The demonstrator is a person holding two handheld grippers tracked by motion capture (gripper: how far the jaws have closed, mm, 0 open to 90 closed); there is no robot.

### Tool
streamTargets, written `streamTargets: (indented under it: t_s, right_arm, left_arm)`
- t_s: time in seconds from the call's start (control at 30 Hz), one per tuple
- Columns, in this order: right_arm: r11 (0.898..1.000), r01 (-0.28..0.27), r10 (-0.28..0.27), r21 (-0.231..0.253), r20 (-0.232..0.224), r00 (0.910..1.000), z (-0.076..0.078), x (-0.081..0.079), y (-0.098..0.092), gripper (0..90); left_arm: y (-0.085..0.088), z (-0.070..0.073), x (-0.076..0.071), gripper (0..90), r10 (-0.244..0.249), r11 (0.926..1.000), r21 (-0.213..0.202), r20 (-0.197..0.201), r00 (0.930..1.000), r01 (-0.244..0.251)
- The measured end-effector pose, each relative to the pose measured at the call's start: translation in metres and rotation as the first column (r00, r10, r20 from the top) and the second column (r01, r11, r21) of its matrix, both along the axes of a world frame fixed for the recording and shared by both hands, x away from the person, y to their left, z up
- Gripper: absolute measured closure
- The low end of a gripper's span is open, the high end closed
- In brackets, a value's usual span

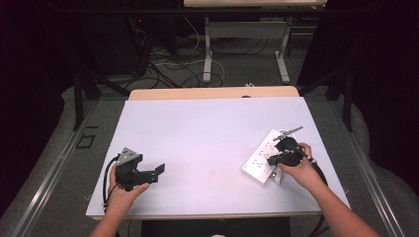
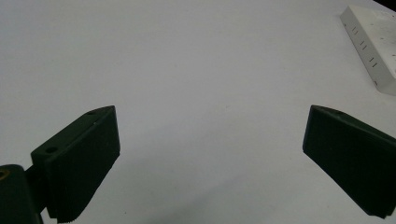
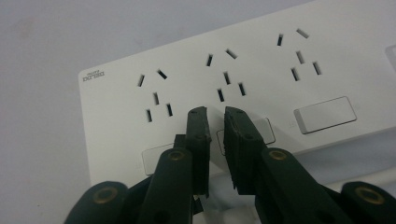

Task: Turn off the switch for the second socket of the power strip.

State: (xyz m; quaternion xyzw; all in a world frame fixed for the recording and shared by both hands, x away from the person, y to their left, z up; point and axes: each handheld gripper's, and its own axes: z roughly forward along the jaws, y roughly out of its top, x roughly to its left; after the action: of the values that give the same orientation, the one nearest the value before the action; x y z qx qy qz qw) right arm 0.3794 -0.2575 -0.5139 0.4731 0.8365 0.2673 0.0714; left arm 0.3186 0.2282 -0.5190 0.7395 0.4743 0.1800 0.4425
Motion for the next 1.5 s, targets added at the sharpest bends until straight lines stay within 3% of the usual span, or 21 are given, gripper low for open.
streamTargets:
  t_s: [0.6, 1.17, 1.37, 1.5]
  right_arm:
    - [0.998, -0.054, 0.053, 0.026, 0.031, 0.9981, 0.011, 0.001, 0.013, 55.2]
    - [0.993, -0.117, 0.113, 0.025, 0.127, 0.9854, 0.024, -0.004, 0.027, 39.6]
    - [0.994, -0.105, 0.097, 0.035, 0.18, 0.979, 0.031, -0.009, 0.032, 36.8]
    - [0.994, -0.1, 0.091, 0.044, 0.185, 0.9785, 0.035, -0.012, 0.036, 36.4]
  left_arm:
    - [0.001, 0.001, -0.001, 3.8, -0.003, 1.0, 0.004, -0.005, 1.0, 0.003]
    - [0.002, 0.001, -0.001, 3.8, -0.003, 1.0, 0.004, -0.007, 1.0, 0.003]
    - [0.001, 0.001, -0.001, 3.8, -0.005, 1.0, 0.005, -0.006, 1.0, 0.005]
    - [0.001, 0.001, -0.001, 3.8, -0.007, 1.0, 0.006, -0.006, 1.0, 0.007]
